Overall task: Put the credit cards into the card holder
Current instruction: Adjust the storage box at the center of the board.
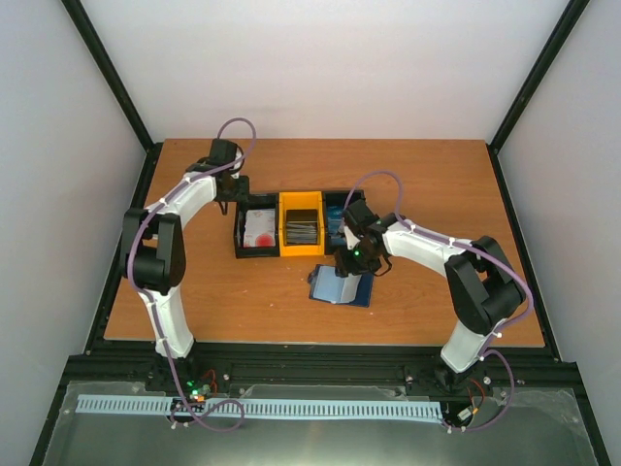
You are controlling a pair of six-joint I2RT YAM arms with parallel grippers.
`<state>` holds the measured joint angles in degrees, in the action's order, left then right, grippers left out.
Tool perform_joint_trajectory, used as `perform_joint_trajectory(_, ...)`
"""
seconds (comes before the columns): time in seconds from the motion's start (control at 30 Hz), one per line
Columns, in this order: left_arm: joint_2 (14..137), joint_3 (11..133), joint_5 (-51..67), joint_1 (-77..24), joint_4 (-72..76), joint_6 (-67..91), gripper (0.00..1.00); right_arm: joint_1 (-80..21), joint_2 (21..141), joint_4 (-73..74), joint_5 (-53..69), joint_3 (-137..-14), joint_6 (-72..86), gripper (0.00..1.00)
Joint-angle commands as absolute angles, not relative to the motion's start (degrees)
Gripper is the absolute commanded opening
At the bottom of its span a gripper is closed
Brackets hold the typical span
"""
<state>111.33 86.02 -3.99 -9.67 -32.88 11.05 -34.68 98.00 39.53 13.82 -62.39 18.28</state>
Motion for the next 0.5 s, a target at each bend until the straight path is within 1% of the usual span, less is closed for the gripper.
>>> perform_joint_trajectory(0.0,108.89,83.12,0.28,-9.09,-35.89,11.9,0.51,-34.44,96.52,38.47,12.84,-61.37,17.57,0.54)
perform_joint_trajectory(0.07,106.59,80.25,3.03,-9.05,-34.27,11.57,0.54,-34.47,96.48,38.17,13.0,-61.08,17.67,0.54)
perform_joint_trajectory(0.23,104.52,76.4,2.82,-8.62,-34.3,13.18,0.52,-34.49,96.91,38.02,13.04,-61.22,17.82,0.54)
perform_joint_trajectory(0.27,103.98,75.54,2.35,-8.55,-33.87,13.63,0.51,-34.44,97.02,38.0,13.08,-61.29,17.81,0.54)
perform_joint_trajectory(0.43,102.44,73.39,-0.74,-6.13,-34.83,18.77,0.39,-34.45,97.25,38.06,13.36,-61.48,17.61,0.54)
perform_joint_trajectory(0.47,101.81,73.04,-1.25,-5.29,-35.14,20.42,0.38,-34.45,97.25,38.13,13.44,-61.47,17.61,0.54)
